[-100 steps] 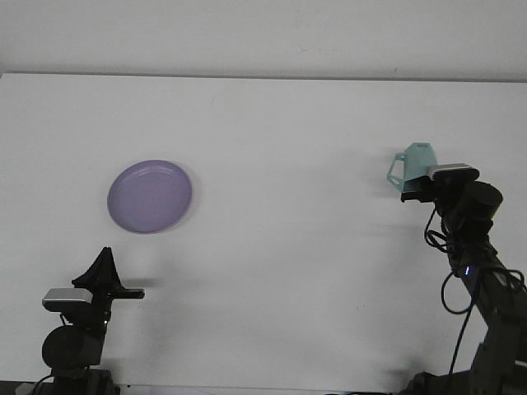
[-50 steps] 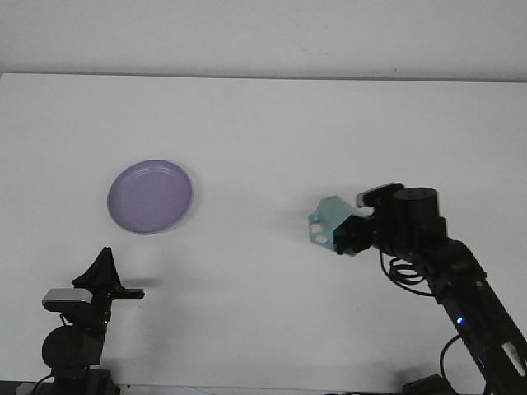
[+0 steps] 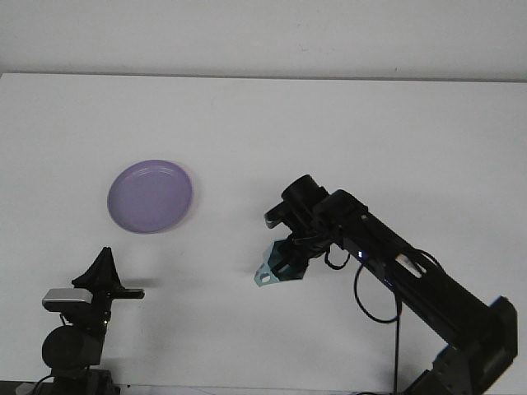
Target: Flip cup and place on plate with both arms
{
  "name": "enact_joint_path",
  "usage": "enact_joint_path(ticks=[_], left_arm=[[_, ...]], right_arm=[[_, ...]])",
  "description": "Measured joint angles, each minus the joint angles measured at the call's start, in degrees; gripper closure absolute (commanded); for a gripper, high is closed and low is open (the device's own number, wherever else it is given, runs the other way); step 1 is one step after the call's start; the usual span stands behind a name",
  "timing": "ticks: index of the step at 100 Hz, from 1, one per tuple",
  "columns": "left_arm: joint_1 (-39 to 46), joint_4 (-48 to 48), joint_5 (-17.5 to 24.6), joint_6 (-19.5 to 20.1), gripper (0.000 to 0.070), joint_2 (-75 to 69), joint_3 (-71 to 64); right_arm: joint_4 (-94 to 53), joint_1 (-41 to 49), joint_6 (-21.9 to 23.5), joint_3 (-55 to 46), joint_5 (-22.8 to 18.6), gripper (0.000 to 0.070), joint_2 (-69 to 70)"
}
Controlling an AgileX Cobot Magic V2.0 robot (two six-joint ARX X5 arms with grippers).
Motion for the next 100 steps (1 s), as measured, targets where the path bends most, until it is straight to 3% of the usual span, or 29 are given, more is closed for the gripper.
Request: enact_joint_path(ticks=[52, 73, 90, 100], left_arm=[[0.0, 0.0, 0.0, 0.0, 0.0687, 0.0, 0.0], [0.0, 0.0, 0.0, 0.0, 0.0687, 0.0, 0.0], [0.0, 0.0, -0.02, 0.0, 0.0687, 0.0, 0.0], [0.0, -0.02, -0.02, -0.07, 0.0687, 0.0, 0.0]], right_arm=[[-4.28, 2.12, -1.53, 2.23, 1.4, 0.0683, 9.01], [-4.44, 2.12, -2.64, 2.27, 1.6, 0.0353, 9.01], [-4.92, 2.1, -2.84, 2.78, 1.9, 0.0189, 9.18], [-6.1, 1.75, -2.82, 5.16, 1.92, 0.015, 9.33]])
